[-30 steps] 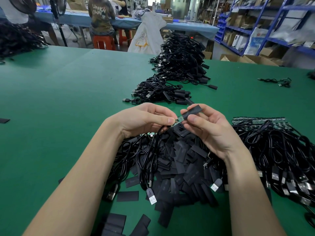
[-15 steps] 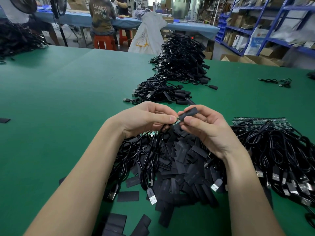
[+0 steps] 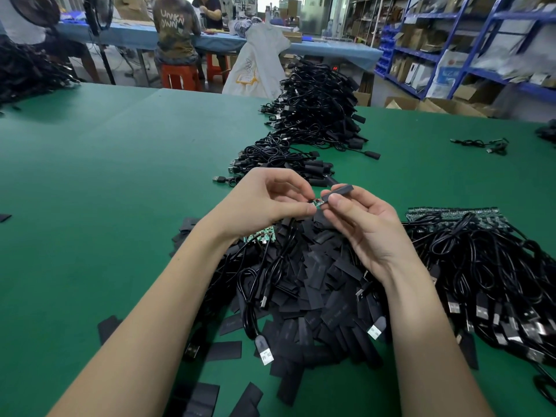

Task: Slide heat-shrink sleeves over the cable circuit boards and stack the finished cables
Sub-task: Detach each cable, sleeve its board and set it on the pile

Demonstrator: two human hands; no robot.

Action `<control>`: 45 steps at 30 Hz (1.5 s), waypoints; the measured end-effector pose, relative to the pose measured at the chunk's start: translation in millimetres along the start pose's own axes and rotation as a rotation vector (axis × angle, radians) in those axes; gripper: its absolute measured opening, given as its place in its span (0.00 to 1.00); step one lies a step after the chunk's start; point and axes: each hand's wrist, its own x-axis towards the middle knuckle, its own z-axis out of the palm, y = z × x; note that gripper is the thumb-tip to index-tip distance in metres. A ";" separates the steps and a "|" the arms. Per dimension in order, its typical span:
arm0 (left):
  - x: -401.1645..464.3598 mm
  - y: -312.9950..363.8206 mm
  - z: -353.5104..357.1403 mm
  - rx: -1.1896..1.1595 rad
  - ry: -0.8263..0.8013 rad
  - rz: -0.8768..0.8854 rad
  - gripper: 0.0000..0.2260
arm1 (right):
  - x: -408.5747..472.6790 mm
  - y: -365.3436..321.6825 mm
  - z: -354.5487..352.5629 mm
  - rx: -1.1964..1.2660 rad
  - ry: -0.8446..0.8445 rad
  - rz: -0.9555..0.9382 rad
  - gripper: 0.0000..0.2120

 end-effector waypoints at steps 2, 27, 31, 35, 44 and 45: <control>1.8 -2.5 1.7 0.010 0.021 0.030 0.08 | 0.1 1.1 0.3 -0.002 -0.004 0.003 0.12; 3.1 -9.7 8.8 0.080 0.117 0.121 0.06 | -0.3 -0.8 3.8 0.040 0.052 0.018 0.13; 3.2 -7.9 9.5 0.080 0.103 0.138 0.05 | 0.3 -0.6 3.7 0.060 0.056 0.021 0.12; 3.2 -7.1 9.8 0.070 0.101 0.158 0.06 | 1.6 -0.6 4.8 0.061 0.060 0.024 0.12; 1.2 -6.4 7.6 0.108 0.097 0.157 0.06 | 0.7 -0.2 4.7 0.007 0.036 0.055 0.14; 1.3 -6.6 8.1 0.094 0.109 0.150 0.07 | 0.7 0.1 5.1 0.006 0.040 0.056 0.13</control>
